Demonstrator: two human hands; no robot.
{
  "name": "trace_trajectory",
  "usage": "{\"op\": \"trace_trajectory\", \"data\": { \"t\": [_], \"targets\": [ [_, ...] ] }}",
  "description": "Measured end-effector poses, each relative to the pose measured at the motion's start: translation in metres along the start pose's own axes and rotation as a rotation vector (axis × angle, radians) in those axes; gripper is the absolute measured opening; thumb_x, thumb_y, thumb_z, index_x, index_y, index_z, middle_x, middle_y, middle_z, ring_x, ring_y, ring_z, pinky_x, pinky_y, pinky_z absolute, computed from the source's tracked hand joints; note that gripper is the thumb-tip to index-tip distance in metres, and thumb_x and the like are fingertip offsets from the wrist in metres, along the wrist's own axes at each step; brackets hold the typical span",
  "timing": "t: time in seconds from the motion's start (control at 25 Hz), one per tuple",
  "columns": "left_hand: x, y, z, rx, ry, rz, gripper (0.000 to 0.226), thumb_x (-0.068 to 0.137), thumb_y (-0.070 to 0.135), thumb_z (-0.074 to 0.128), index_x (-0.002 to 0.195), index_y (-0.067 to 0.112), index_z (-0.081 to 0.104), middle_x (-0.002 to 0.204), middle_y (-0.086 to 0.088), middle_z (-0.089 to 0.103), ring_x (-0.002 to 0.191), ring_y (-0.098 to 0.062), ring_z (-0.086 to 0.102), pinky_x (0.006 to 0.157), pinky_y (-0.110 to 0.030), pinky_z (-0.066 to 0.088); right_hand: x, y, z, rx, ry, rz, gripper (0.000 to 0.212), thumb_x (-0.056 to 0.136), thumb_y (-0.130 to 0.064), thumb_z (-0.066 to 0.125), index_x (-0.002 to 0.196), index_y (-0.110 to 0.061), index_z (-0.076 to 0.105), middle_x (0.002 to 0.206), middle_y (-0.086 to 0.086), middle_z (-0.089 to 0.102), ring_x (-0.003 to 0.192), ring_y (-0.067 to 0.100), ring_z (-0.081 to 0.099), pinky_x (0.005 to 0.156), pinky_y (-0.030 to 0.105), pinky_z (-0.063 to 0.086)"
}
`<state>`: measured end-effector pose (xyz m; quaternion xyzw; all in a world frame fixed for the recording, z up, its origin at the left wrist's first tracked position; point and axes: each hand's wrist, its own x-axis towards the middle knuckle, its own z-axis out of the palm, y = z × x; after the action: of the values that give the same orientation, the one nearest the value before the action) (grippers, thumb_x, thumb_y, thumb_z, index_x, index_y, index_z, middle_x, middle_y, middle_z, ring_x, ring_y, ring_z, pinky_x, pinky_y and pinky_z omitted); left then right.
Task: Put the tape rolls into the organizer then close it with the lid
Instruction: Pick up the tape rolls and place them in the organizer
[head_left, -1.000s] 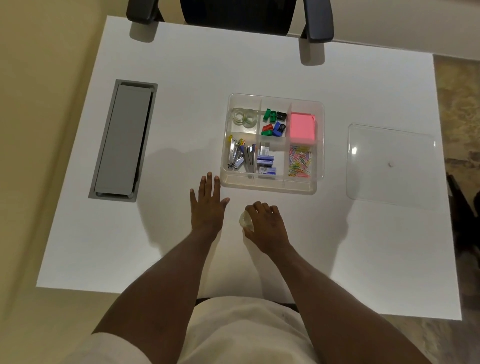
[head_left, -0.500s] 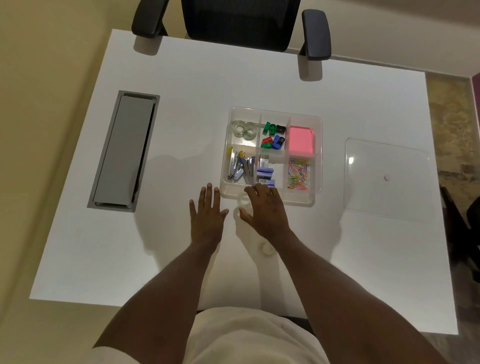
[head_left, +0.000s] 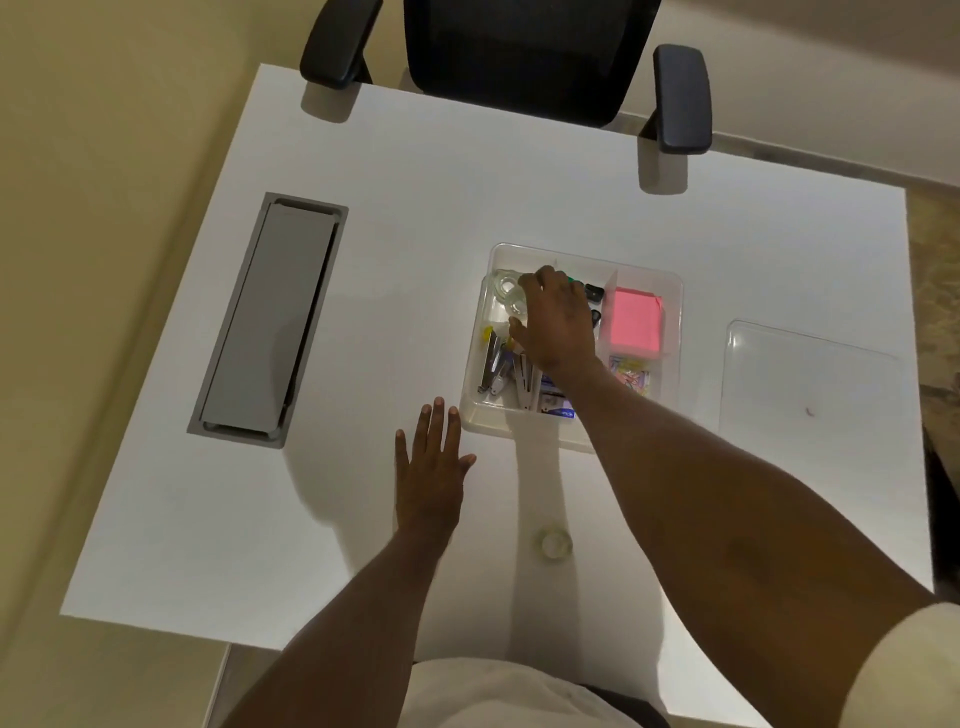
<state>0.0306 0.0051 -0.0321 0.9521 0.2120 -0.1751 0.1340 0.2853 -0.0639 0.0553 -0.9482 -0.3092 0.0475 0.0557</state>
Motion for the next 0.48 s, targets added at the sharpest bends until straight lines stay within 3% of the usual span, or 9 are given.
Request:
{"op": "trace_trajectory", "data": {
  "t": [0.16, 0.28, 0.48],
  "targets": [
    [0.001, -0.001, 0.004, 0.005, -0.011, -0.003, 0.073, 0.105, 0.054, 0.019, 0.166, 0.020, -0.003, 0.174, -0.005, -0.012, 0.161, -0.027, -0.009, 0.130, -0.057, 0.009, 0.029, 0.000, 0.010, -0.037, -0.097, -0.034, 0.046, 0.084, -0.026, 0.075, 0.125, -0.011, 0.059, 0.118, 0.010, 0.063, 0.109, 0.031, 0.058, 0.095, 0.041, 0.041],
    [0.004, 0.000, 0.006, -0.005, -0.019, -0.019, 0.074, 0.107, 0.053, 0.028, 0.166, 0.021, -0.004, 0.173, -0.004, -0.015, 0.161, -0.026, -0.013, 0.130, -0.057, 0.008, 0.043, 0.000, 0.014, -0.051, -0.117, -0.066, 0.049, 0.081, -0.021, 0.077, 0.124, -0.011, 0.058, 0.115, 0.008, 0.065, 0.109, 0.031, 0.058, 0.095, 0.041, 0.041],
    [0.003, 0.000, 0.006, 0.031, -0.017, -0.018, 0.075, 0.108, 0.054, 0.029, 0.165, 0.021, -0.005, 0.174, -0.005, -0.015, 0.161, -0.027, -0.012, 0.130, -0.057, 0.008, 0.054, -0.004, 0.018, -0.104, -0.190, -0.105, 0.051, 0.080, -0.021, 0.079, 0.125, -0.011, 0.058, 0.118, 0.008, 0.065, 0.112, 0.030, 0.057, 0.099, 0.041, 0.040]
  ]
}}
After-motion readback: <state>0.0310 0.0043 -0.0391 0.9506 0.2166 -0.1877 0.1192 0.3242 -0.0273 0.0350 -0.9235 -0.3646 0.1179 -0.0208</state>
